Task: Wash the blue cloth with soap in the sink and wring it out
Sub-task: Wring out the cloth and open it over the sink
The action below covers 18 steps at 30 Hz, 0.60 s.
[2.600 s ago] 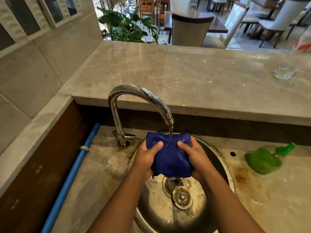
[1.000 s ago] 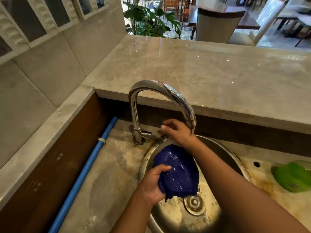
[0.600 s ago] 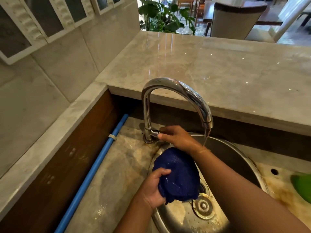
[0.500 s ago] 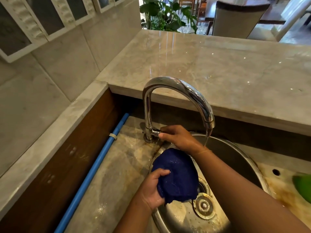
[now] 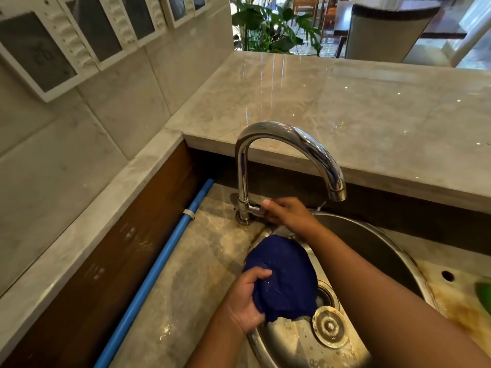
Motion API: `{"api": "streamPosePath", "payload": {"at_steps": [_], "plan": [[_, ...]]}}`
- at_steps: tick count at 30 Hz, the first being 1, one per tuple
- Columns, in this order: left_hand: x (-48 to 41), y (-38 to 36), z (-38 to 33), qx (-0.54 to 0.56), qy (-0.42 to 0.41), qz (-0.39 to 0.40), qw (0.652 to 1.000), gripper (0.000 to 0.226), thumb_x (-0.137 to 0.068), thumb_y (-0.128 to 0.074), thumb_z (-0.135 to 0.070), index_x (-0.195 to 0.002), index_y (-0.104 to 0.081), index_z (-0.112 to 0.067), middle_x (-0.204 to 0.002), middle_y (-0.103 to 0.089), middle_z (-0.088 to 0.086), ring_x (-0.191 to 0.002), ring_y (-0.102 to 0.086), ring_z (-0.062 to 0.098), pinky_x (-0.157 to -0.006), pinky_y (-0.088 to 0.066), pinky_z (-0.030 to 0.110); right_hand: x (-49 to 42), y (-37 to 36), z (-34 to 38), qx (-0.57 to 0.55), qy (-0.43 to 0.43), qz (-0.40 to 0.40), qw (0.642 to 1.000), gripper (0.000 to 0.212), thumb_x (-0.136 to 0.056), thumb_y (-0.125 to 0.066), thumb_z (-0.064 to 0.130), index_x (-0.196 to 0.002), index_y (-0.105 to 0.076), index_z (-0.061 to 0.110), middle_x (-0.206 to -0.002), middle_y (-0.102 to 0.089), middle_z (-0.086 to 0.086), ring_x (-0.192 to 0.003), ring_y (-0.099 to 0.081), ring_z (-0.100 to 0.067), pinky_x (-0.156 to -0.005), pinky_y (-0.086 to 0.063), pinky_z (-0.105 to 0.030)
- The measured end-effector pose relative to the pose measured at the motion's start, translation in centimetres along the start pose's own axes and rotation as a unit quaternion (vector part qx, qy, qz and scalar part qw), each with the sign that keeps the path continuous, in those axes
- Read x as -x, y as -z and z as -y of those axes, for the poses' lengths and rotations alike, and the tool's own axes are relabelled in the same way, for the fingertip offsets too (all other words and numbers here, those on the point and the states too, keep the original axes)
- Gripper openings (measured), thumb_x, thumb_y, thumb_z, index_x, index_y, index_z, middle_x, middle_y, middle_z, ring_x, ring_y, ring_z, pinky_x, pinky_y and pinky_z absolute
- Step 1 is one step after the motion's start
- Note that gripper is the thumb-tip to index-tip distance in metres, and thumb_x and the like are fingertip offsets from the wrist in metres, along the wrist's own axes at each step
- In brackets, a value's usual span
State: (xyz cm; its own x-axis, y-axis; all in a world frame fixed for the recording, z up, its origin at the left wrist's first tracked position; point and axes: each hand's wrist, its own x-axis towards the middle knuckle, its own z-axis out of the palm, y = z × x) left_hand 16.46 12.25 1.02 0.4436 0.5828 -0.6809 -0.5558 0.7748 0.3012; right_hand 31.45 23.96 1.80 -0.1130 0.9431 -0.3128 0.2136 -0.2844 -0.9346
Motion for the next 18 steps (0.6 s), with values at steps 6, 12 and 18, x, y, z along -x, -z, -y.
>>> {"api": "streamPosePath", "payload": {"at_steps": [6, 12, 18], "plan": [[0.1, 0.3, 0.0, -0.005, -0.007, -0.003, 1.000, 0.053, -0.078, -0.057, -0.002, -0.130, -0.061, -0.001, -0.124, -0.069, 0.023, -0.108, -0.067, 0.040, -0.079, -0.061, 0.049, -0.1, -0.4, 0.1, -0.058, -0.046, -0.016, 0.997, 0.023, -0.095, -0.061, 0.041, -0.103, -0.067, 0.020, -0.114, -0.069, -0.009, -0.106, -0.068, -0.020, -0.094, -0.056, -0.033], [0.3, 0.0, 0.0, -0.013, -0.021, 0.024, 0.999, 0.043, -0.079, -0.055, -0.002, -0.120, -0.069, -0.001, -0.123, -0.069, 0.023, -0.108, -0.067, 0.038, -0.087, -0.056, 0.049, 1.1, -0.2, 0.1, -0.158, -0.102, -0.058, 0.980, 0.030, -0.096, -0.059, 0.039, -0.113, -0.064, 0.015, -0.116, -0.069, -0.010, -0.111, -0.066, -0.026, -0.096, -0.054, -0.040], [0.3, -1.3, 0.8, -0.046, -0.003, 0.068, 0.997, 0.038, -0.072, -0.063, -0.003, -0.106, -0.079, -0.005, -0.122, -0.070, 0.021, -0.104, -0.071, 0.037, -0.090, -0.056, 0.049, 6.6, 3.4, -0.6, -0.244, -0.201, -0.081, 0.945, 0.054, -0.094, -0.051, 0.058, -0.121, -0.060, 0.013, -0.116, -0.069, -0.013, -0.106, -0.066, -0.028, -0.092, -0.053, -0.044]]}}
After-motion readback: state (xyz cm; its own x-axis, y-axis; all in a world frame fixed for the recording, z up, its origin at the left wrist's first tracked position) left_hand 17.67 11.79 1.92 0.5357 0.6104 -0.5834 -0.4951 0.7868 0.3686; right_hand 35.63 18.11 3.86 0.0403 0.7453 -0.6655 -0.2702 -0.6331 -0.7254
